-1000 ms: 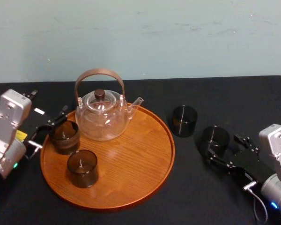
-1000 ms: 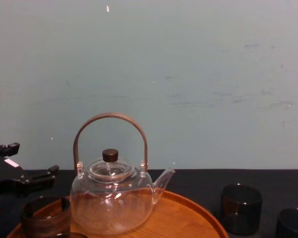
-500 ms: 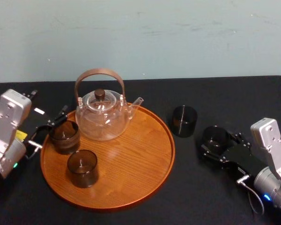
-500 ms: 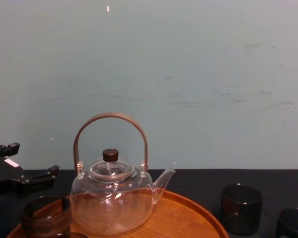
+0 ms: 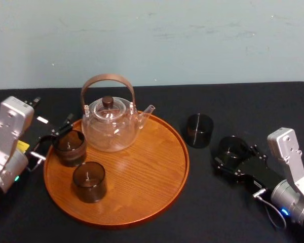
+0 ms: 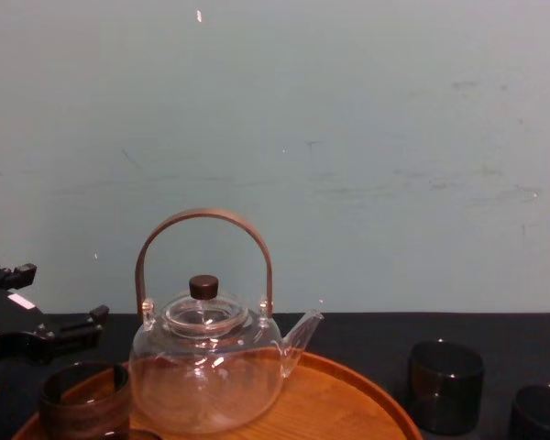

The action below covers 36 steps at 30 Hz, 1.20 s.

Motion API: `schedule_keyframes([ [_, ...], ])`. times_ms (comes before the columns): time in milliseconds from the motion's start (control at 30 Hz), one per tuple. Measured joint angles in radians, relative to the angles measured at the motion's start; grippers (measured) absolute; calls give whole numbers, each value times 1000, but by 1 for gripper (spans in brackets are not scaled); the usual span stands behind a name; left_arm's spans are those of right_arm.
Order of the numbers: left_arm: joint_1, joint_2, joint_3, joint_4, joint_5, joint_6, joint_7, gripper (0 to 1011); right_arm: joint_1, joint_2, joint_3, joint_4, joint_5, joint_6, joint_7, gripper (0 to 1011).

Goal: Pick up the glass from the table and place it on the tray.

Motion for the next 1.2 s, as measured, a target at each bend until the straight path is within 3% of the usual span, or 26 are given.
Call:
schedule_keyframes([
  [400,0,0,0,0,0,0,0,1001,3,-21,19,13,-28,-8,18,1002],
  [867,0,0,0,0,0,0,0,1001,2,-19,18,12,-26,-8,17,1002],
  [1033,0,0,0,0,0,0,0,1002,2,-19,18,11,-24,-8,17,919],
  [1200,0,0,0,0,0,0,0,1001,2,-18,17,11,-24,-8,17,916],
])
